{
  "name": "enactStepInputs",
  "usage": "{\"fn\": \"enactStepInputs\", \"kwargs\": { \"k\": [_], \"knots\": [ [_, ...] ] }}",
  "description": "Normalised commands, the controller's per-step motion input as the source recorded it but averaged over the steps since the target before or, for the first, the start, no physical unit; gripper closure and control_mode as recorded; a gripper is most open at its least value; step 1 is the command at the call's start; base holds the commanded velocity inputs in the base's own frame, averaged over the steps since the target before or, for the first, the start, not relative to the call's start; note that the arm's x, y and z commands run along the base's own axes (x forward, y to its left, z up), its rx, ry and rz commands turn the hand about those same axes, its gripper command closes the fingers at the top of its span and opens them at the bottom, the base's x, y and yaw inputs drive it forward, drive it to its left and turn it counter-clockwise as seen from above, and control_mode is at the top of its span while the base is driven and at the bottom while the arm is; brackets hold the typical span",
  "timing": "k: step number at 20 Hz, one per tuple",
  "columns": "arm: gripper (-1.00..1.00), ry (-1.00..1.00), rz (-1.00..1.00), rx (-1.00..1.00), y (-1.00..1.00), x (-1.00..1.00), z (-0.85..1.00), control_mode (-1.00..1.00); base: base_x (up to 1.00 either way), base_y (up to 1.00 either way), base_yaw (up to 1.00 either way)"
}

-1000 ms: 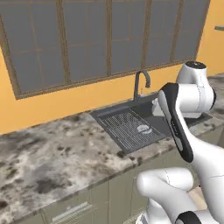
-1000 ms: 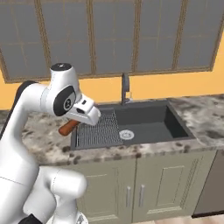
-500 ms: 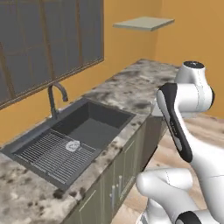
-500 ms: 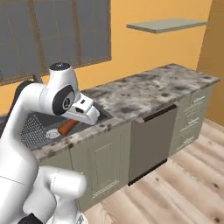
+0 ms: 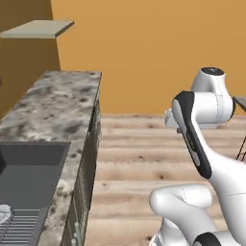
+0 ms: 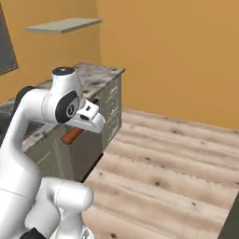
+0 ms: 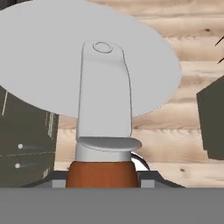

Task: Take the pizza cutter from the drawer on the left and place it on the dining counter for cutting.

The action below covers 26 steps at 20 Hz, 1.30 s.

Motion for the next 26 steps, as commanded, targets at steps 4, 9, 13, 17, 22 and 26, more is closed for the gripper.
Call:
{"fn": "enactStepInputs", "kwargs": {
  "k": [4, 9, 13, 17, 22, 26],
  "knots": [
    [1.0, 0.0, 0.0, 0.0, 0.0, 0.0, 0.0, 1.0, 0.0, -0.28, -0.9],
    [1.0, 0.0, 0.0, 0.0, 0.0, 0.0, 0.0, 1.0, 0.0, -0.15, -0.92],
    [1.0, 0.0, 0.0, 0.0, 0.0, 0.0, 0.0, 1.0, 0.0, 0.0, -0.97],
    [1.0, 0.0, 0.0, 0.0, 0.0, 0.0, 0.0, 1.0, 0.04, -0.06, -0.89],
    [1.0, 0.0, 0.0, 0.0, 0.0, 0.0, 0.0, 1.0, 0.38, -0.61, -0.32],
    [1.0, 0.0, 0.0, 0.0, 0.0, 0.0, 0.0, 1.0, 0.11, -0.19, -0.15]
  ]
}}
